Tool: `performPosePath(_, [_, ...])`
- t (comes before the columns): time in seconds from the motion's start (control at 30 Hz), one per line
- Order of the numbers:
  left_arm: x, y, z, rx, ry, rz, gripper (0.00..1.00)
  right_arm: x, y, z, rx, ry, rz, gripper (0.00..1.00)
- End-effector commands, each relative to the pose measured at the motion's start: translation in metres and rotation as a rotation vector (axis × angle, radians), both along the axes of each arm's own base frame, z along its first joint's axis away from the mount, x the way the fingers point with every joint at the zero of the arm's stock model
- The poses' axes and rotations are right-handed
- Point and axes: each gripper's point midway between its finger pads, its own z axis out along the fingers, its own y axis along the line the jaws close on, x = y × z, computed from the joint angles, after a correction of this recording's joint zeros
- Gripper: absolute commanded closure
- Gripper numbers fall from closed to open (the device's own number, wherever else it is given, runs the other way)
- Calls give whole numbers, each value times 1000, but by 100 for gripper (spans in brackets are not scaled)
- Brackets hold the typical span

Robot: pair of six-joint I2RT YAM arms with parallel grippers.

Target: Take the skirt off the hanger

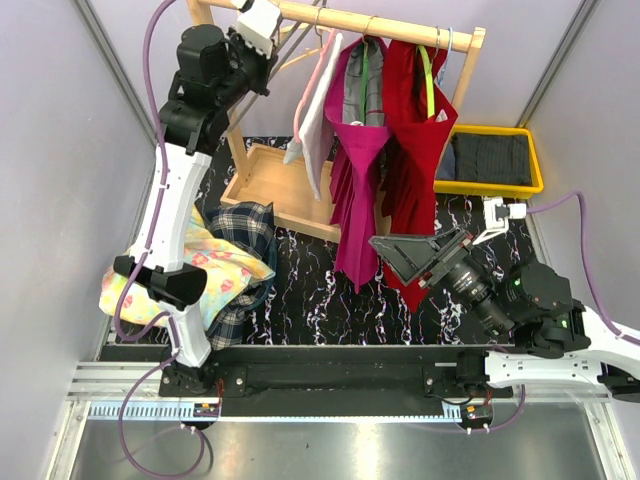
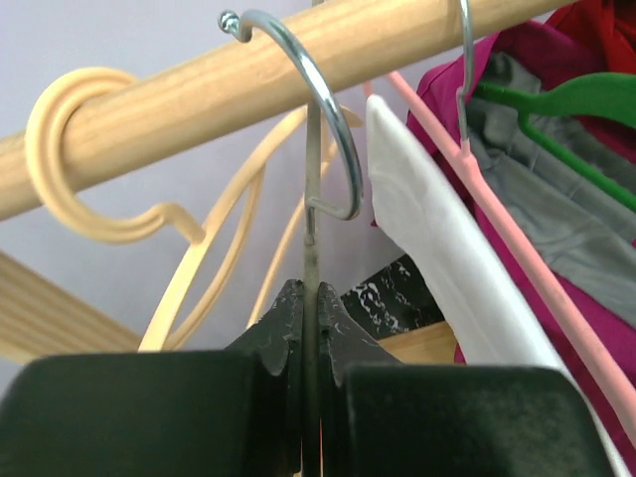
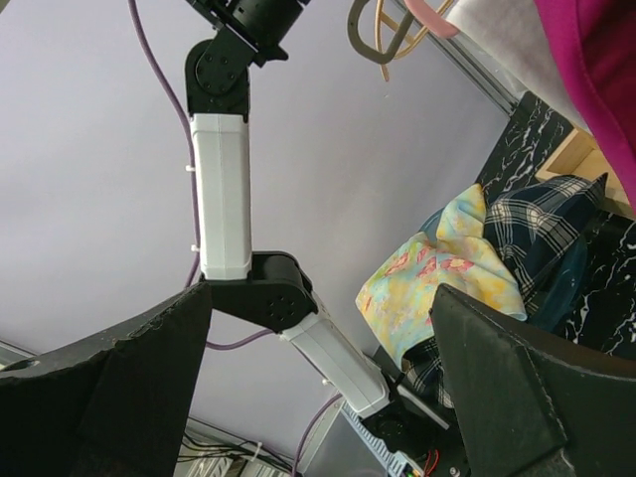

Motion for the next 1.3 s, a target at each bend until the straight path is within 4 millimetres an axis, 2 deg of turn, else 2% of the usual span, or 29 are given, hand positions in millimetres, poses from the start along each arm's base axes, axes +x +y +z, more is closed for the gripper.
performPosePath(0.0, [-1,-12,55,-60,-201,-64,100,5,-14,6,71,13,-44,0])
performPosePath(0.13, [11,-17,49,-76,-202,-77,100,5,-20,3,83,14,-51,0])
performPosePath(0.27, [22,-19,58,-109,-249,-77,100,5,-22,1,93,14,-56,0])
performPosePath(0.3, [28,-21,52,-106,-245,-78,100,5,-23,0,97,13,-55,0])
performPosePath(0.37, [32,-21,54,-111,-257,-75,100,6,-24,0,94,10,-60,0])
performPosePath(0.7, [63,-27,16,-106,-188,-81,100,8,-33,1,98,-8,-88,0])
performPosePath(0.8, [66,-26,7,-103,-160,-81,100,8,-36,1,105,-11,-92,0])
performPosePath(0.97, [60,-21,7,-97,-147,-75,100,8,-37,2,109,-15,-94,0])
performPosePath(1.0, [60,-20,2,-90,-130,-75,100,8,-38,3,109,-18,-95,0])
performPosePath(1.07, [54,-17,-1,-88,-115,-65,78,9,-39,5,109,-23,-99,0])
performPosePath(1.1, [52,-15,-2,-92,-106,-59,62,9,-39,5,108,-22,-99,0])
performPosePath(1.13, [44,-9,7,-101,-117,-37,36,9,-40,5,108,-23,-105,0])
performPosePath(1.17, [46,-8,-4,-94,-92,-27,17,10,-40,4,104,-22,-107,0])
performPosePath(1.2, [42,-5,-2,-91,-97,-21,6,10,-40,4,102,-20,-108,0])
performPosePath(1.23, [32,1,8,-95,-113,-9,1,10,-40,4,102,-18,-109,0])
performPosePath(1.27, [32,2,-1,-85,-95,-2,1,10,-39,2,96,-17,-110,1])
